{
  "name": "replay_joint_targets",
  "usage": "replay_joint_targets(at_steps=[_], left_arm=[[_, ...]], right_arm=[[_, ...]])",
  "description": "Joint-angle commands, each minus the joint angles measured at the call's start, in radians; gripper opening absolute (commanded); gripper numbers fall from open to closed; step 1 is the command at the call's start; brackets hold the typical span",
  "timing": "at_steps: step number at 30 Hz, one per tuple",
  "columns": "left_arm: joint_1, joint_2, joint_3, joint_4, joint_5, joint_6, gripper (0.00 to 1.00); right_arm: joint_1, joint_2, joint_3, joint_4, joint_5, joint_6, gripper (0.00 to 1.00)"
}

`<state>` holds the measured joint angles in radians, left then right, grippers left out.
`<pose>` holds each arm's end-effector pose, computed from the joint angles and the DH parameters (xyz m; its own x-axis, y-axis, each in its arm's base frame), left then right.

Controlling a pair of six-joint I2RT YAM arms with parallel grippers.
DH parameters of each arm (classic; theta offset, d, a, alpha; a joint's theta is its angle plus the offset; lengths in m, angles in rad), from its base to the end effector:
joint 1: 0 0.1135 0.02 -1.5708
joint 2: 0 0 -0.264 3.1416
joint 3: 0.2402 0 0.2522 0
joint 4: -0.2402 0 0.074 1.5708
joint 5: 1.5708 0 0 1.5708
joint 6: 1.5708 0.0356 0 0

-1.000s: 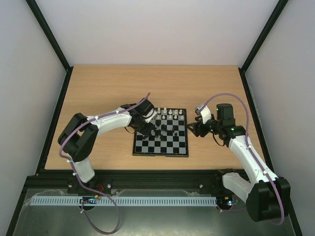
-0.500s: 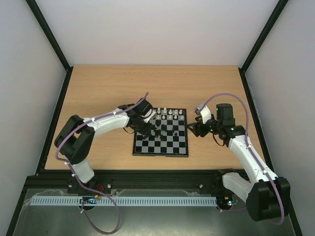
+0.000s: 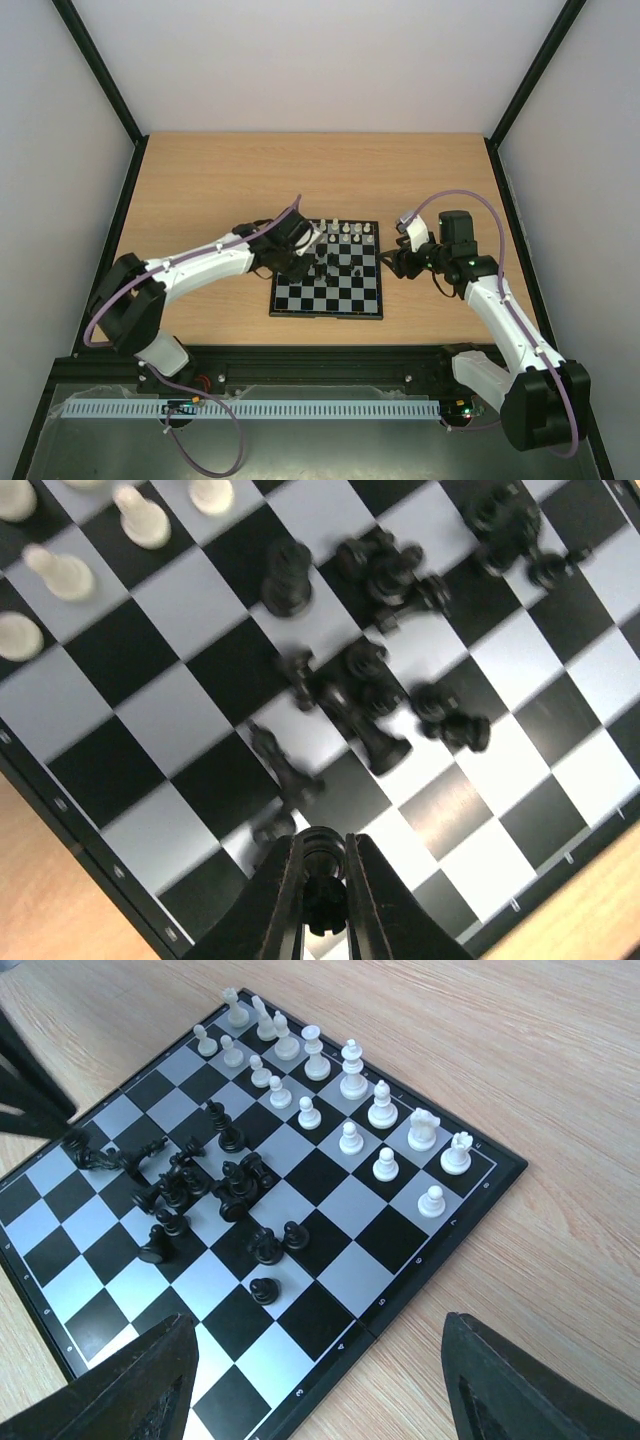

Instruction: Set up the chess pieces on the board

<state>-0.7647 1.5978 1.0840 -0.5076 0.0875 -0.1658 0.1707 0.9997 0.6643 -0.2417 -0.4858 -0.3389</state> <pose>0.2339 -0.2287 0.2159 -0.7262 0.4689 -0.5027 0.6111 0.7753 -0.1597 0.2108 0.0532 0.2541 -0.3290 -0.3550 -0.8751 -0.6841 0.7284 -0.0383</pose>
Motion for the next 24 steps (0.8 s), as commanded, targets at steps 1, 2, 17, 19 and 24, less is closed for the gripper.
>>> replay_joint_targets(at_steps=[1, 2, 17, 19, 24], left_arm=[[-0.054, -0.101, -0.074, -0.058, -0.04, -0.068, 0.11], [-0.066, -0.119, -0.088, -0.064, -0.046, -0.081, 0.11], [-0.127, -0.133, -0.171, -0.137, -0.099, -0.271, 0.11], [-0.128, -0.142, -0.188, -0.126, -0.095, -0.294, 0.11], [-0.127, -0.146, -0.219, -0.093, -0.088, -0.309, 0.11]], right_arm=[[0.004, -0.022, -0.01, -0.028, 0.002, -0.022, 0.68], [0.004, -0.022, -0.011, -0.028, 0.0, -0.023, 0.68], [0.027, -0.02, -0.008, -0.037, 0.01, -0.038, 0.68], [0.029, -0.022, -0.008, -0.037, 0.01, -0.041, 0.68], [0.04, -0.015, -0.009, -0.036, 0.008, -0.046, 0.68]])
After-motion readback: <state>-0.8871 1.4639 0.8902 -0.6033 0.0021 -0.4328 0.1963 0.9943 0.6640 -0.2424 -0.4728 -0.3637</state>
